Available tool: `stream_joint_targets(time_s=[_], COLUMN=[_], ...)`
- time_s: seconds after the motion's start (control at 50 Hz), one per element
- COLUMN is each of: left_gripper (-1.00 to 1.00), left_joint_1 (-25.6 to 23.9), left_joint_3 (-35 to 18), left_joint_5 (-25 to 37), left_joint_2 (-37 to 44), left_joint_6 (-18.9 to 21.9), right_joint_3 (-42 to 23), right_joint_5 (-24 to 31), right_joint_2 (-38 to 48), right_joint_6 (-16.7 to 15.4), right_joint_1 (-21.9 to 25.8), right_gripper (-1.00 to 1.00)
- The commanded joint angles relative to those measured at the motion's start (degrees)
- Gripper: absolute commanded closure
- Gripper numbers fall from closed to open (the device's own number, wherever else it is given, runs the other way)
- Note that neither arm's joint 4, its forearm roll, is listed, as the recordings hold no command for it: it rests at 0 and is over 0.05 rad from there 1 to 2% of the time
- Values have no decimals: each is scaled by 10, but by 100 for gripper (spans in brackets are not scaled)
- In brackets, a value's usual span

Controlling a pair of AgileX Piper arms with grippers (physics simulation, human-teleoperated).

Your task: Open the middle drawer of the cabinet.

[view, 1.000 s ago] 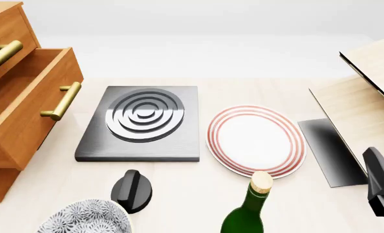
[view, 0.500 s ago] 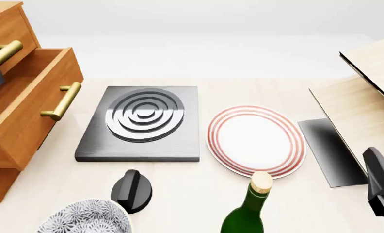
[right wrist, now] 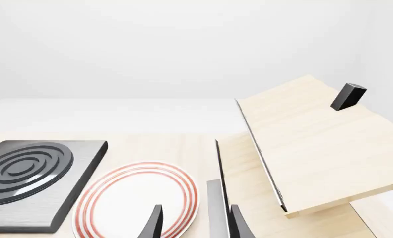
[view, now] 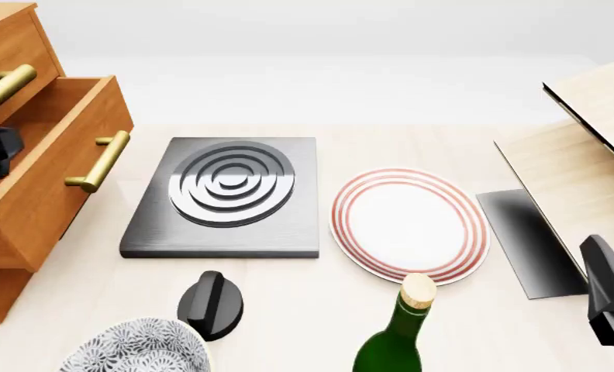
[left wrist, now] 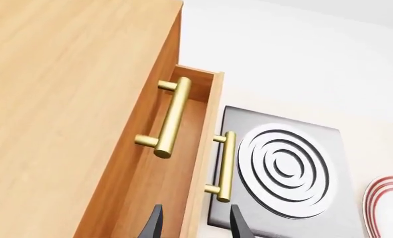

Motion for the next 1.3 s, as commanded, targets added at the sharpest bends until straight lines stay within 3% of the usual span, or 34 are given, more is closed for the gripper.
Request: stream_joint_targets(time_s=[0.02,1.3], left_gripper=[-100,-100], left_joint_1=[3,-25], left_joint_3=[9,41], left_joint_5=[-1,-35], left_joint_2=[-6,34], left_joint_6=[-5,2], right_joint_3=[0,0], right_joint_5=[-3,-3], right_joint_2=[1,1], right_joint_6=[1,1], right_joint_1=[1,1], right_gripper=[-100,-100])
